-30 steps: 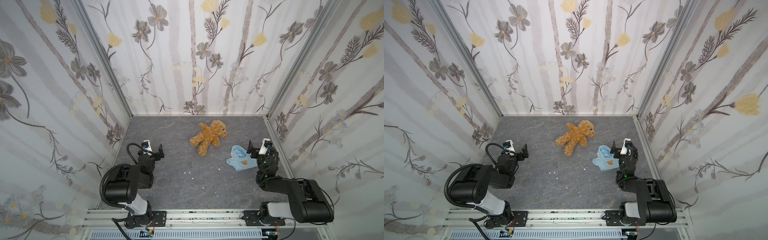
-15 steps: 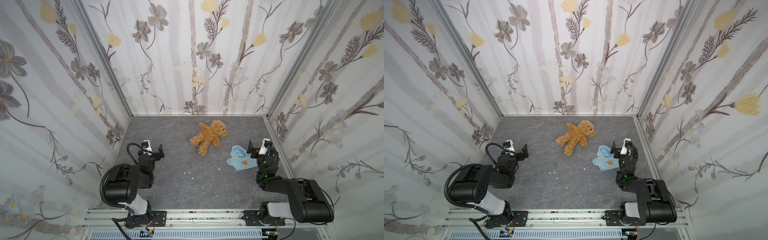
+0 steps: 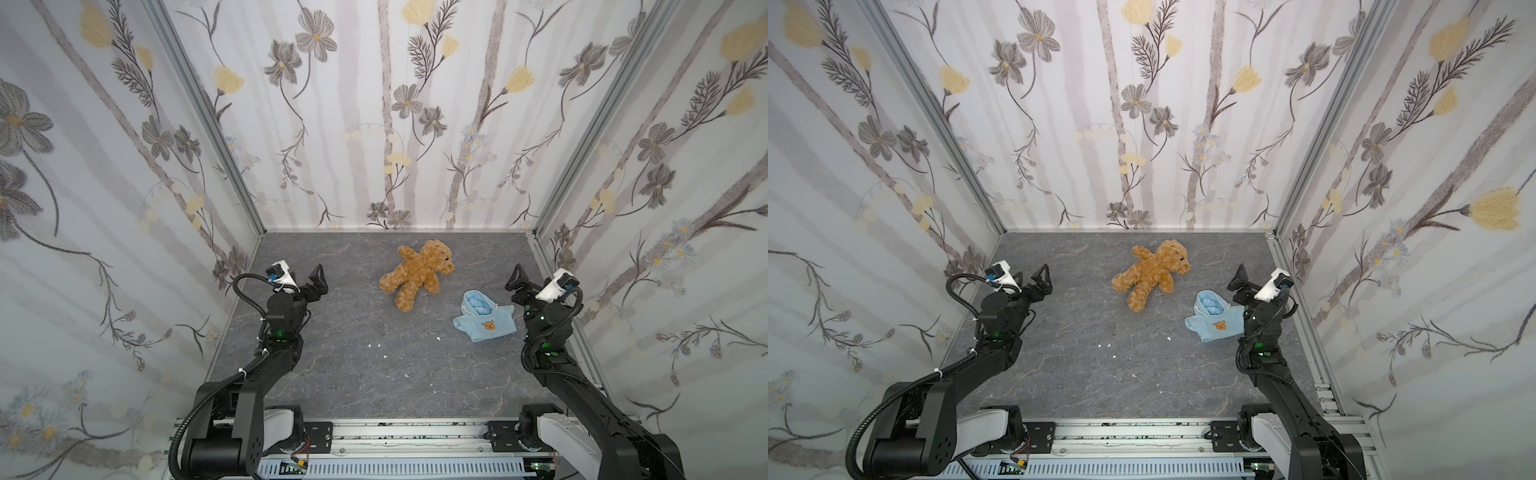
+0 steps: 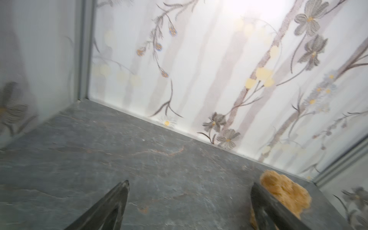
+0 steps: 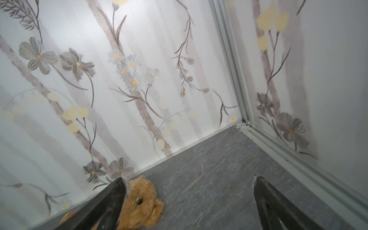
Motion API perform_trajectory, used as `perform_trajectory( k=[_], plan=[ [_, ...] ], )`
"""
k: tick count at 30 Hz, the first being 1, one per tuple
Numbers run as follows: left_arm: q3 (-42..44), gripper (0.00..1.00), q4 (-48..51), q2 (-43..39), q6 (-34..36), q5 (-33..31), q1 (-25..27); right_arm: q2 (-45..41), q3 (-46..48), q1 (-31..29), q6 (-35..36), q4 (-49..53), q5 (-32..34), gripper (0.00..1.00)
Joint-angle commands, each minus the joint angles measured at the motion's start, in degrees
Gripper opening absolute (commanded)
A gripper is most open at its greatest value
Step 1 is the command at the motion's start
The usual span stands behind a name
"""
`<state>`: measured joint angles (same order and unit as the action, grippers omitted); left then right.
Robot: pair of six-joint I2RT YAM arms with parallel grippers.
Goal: Dress the teddy bear
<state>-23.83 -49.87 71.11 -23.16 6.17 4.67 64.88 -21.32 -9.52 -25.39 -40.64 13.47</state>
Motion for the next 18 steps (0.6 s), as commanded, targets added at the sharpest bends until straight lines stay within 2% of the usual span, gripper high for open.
perform_trajectory(
  k=[1,4,6,11,14,16,18],
  plan=[
    [-4.2,0.95,7.2,3.2,-7.2,7.4,6.2,4.2,-4.6,-8.6,-4.6,9.3,-1.2,1.0],
    [-8.8,0.95,12.0,8.0,-6.0,9.4,12.7,8.3,-6.8,-13.8,-4.5,9.6,-1.6,1.0],
    [-12.1,0.96,14.9,12.5,-4.4,10.5,15.3,10.0,-6.5,-15.0,-5.6,7.4,-2.1,1.0],
    [-25.9,1.0,26.1,26.1,1.0,13.9,19.3,13.4,-8.1,-15.3,-8.0,7.9,-2.2,1.0],
    [-32.5,1.0,27.2,33.4,1.4,18.7,20.7,14.1,-9.6,-15.3,-7.8,10.8,-1.5,1.0],
    [-36.6,0.9,27.6,37.8,0.8,19.5,21.6,14.0,-10.0,-15.3,-7.5,12.8,-0.6,1.0],
    [-39.9,0.72,29.1,40.9,-0.6,19.7,21.9,13.5,-10.1,-15.2,-7.5,14.7,0.3,1.0]
  ],
)
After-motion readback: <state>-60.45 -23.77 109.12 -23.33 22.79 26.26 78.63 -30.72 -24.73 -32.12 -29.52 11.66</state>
